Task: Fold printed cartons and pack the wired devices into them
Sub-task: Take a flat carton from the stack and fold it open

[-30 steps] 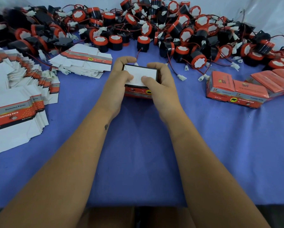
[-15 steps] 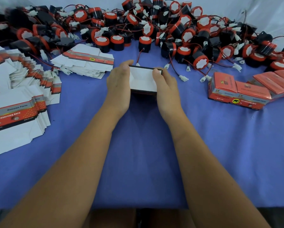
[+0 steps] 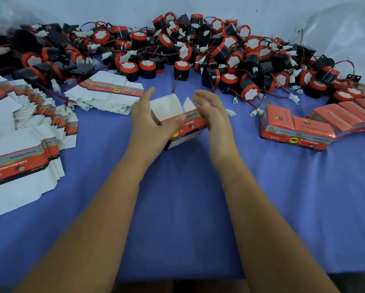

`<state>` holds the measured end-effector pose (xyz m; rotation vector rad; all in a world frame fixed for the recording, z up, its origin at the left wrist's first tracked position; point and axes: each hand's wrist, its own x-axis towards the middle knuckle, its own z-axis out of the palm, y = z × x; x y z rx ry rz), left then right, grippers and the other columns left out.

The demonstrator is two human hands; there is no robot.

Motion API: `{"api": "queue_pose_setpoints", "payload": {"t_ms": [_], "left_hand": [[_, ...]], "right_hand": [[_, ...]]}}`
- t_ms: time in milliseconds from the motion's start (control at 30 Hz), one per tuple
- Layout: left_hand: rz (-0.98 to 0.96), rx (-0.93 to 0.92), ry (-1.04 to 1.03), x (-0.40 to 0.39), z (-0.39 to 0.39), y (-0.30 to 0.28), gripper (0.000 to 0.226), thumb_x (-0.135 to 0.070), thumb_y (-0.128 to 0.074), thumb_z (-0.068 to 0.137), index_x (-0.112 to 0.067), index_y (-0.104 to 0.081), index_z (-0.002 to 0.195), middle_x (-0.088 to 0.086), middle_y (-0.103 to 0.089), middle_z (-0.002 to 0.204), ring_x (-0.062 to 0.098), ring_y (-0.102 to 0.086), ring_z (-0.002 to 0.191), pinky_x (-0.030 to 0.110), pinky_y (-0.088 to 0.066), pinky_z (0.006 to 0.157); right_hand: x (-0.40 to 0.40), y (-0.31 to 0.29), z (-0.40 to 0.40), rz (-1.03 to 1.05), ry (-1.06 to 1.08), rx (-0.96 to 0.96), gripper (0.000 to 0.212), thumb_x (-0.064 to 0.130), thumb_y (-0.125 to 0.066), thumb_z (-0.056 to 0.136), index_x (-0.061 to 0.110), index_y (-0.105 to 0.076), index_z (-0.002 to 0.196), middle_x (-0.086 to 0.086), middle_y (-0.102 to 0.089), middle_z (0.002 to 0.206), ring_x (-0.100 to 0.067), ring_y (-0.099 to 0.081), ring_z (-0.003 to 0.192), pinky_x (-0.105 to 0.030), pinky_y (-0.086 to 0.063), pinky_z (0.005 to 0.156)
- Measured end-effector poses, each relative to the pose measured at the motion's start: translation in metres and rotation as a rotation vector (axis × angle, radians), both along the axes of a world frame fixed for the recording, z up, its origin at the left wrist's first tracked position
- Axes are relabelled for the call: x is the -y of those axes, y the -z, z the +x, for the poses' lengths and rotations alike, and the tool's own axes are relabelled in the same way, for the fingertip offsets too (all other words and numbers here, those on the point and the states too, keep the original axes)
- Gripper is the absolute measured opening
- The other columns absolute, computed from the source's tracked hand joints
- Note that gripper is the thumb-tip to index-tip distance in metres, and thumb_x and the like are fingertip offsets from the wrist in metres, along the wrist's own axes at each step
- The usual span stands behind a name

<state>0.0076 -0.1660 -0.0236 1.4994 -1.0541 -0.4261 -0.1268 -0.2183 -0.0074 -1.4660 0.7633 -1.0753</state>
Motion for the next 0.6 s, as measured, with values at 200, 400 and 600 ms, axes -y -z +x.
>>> {"api": "queue_pose_setpoints", "payload": {"t_ms": [200,400,600], "left_hand": [[-0.078,0.045,-0.186,-0.001,0.005,0.002,0.12,-0.034,-0.088,0.072,-0.033,-0.003,0.156,-0.014,-0.05,0.101,0.001,-0.05,0.071,0.008,-0.041,0.063],[0.062,-0.083,-0.138,0.009,0.015,0.013,0.104,-0.039,-0.088,0.069,-0.037,-0.022,0.149,-0.036,-0.053,0.114,-0.02,-0.053,0.101,0.006,-0.042,0.072],[0.071,-0.106,-0.173,0.017,0.017,0.018,0.071,-0.049,-0.084,0.067,-0.045,-0.042,0.123,-0.041,-0.056,0.105,-0.022,-0.053,0.095,0.013,-0.043,0.068]], "right_hand": [[0.074,-0.011,-0.013,0.043,0.331,-0.265,0.048,0.024,-0.054,0.097,0.021,-0.037,0.143,-0.001,-0.039,0.144,-0.009,-0.053,0.099,-0.023,-0.043,0.07],[0.175,-0.027,-0.029,0.089,0.862,-0.375,0.063,0.031,-0.052,0.095,0.016,-0.026,0.151,-0.01,-0.018,0.158,-0.03,-0.021,0.143,-0.04,-0.027,0.112],[0.248,-0.025,-0.045,0.292,0.883,-0.046,0.082,0.044,-0.057,0.084,0.037,-0.016,0.155,-0.005,-0.02,0.158,-0.032,-0.031,0.139,-0.032,-0.045,0.084]]}}
